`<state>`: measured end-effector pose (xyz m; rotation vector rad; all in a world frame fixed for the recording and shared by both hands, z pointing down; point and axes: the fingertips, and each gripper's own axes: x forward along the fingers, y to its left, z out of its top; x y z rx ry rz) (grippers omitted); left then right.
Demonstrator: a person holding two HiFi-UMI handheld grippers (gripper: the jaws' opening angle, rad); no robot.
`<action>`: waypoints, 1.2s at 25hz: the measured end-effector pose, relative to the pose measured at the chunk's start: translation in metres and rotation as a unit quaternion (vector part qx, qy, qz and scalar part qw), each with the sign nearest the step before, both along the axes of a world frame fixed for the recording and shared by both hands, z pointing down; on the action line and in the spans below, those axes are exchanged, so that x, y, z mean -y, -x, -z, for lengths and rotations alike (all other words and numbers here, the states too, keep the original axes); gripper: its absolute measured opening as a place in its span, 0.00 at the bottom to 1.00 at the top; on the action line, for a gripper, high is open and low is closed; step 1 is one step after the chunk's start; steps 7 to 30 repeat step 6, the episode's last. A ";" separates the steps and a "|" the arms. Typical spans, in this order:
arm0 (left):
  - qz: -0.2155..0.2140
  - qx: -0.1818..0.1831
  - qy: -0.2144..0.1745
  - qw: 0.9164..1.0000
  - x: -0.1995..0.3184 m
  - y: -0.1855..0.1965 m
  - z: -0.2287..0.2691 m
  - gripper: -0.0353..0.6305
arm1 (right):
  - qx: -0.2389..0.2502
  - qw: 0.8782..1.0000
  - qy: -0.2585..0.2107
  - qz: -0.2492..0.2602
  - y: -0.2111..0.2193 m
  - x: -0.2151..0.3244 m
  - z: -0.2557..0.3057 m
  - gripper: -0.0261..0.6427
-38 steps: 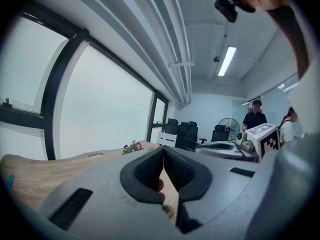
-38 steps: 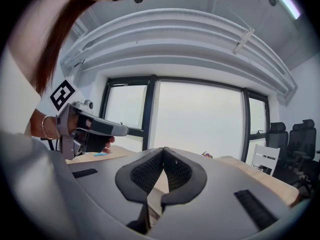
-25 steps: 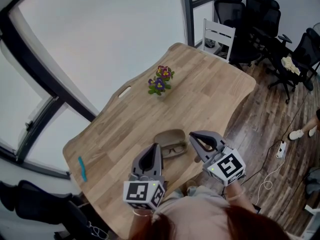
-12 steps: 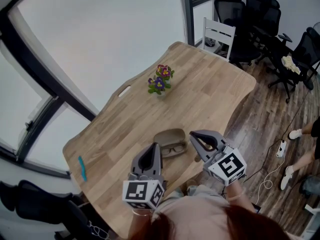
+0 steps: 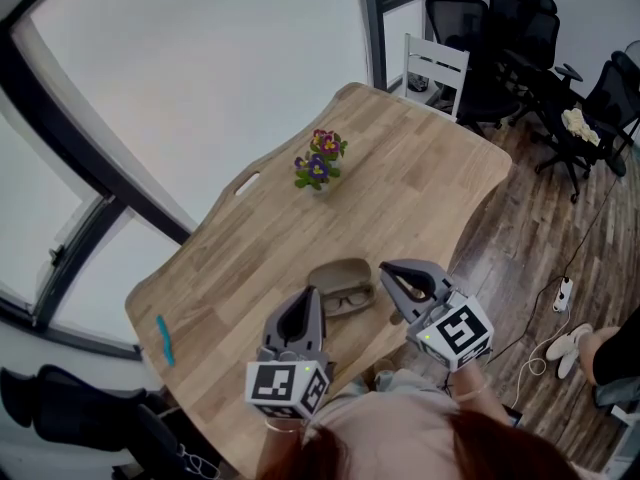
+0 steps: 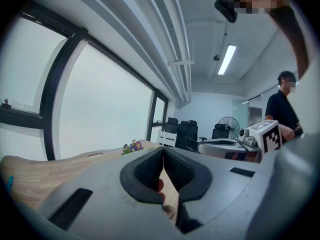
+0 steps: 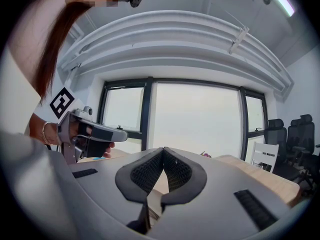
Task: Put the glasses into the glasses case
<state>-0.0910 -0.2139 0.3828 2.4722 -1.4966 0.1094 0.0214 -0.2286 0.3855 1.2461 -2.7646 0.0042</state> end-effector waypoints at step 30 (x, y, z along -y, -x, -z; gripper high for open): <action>-0.002 -0.003 0.002 1.000 0.005 0.002 0.000 0.06 | 0.000 1.000 0.002 -0.005 0.000 0.005 0.000 0.04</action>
